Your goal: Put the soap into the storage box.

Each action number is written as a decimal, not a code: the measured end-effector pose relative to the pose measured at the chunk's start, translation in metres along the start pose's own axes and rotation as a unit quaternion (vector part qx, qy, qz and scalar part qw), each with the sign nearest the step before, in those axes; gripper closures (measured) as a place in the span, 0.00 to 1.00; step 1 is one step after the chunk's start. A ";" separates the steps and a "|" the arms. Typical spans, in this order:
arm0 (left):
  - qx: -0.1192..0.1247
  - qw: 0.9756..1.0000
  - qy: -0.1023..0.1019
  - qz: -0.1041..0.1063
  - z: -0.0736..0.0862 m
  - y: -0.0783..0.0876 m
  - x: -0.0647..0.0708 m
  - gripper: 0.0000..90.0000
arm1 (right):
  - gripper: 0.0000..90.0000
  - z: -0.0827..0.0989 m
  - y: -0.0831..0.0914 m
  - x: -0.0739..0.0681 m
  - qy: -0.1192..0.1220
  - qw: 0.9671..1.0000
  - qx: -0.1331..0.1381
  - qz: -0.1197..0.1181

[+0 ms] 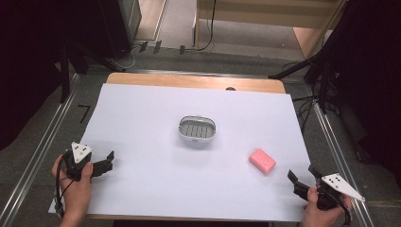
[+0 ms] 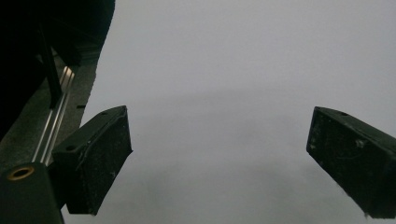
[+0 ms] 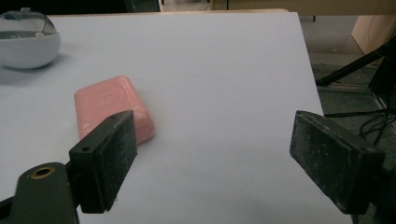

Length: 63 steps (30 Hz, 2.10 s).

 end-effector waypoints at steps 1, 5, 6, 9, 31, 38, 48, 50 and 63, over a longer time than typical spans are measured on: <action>0.000 1.000 0.000 -0.001 0.000 0.000 0.000 0.08 | 0.17 -0.001 0.001 0.001 -0.001 1.000 0.005 0.003; 0.000 1.000 -0.001 -0.002 0.000 0.000 0.000 0.08 | 0.21 -0.003 0.004 0.002 -0.010 1.000 0.018 0.004; 0.001 1.000 -0.001 -0.001 0.000 0.000 0.000 0.08 | 0.22 -0.002 0.003 0.003 -0.012 1.000 0.016 0.009; 0.002 1.000 -0.003 -0.001 0.000 0.000 0.000 0.08 | 0.26 -0.002 0.004 0.003 -0.014 1.000 0.013 0.018; -0.002 1.000 -0.008 0.000 0.000 0.000 0.001 0.08 | 0.21 -0.010 -0.024 -0.024 0.079 0.978 -0.162 -0.106; -0.002 1.000 -0.008 -0.001 0.000 -0.001 0.001 0.08 | 0.24 -0.016 -0.032 -0.031 0.099 0.963 -0.204 -0.145; -0.002 1.000 -0.008 -0.001 0.000 -0.001 0.001 0.08 | 0.25 -0.023 -0.046 -0.042 0.145 0.939 -0.258 -0.173; -0.002 1.000 -0.007 0.000 0.000 0.000 0.001 0.08 | 0.25 -0.023 -0.048 -0.044 0.148 0.936 -0.264 -0.179; -0.002 1.000 -0.007 -0.002 0.001 0.000 0.001 0.08 | 0.25 -0.034 -0.051 -0.053 0.158 0.925 -0.283 -0.198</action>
Point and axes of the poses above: each handheld gripper's, and its own axes: y roughly backward along the jaws, z roughly out of its underside, x roughly to its right, the point moved 9 cm from there along -y, roughly forward along the jaws, and after that the axes turned 15 degrees about y, right-handed, at the moved point
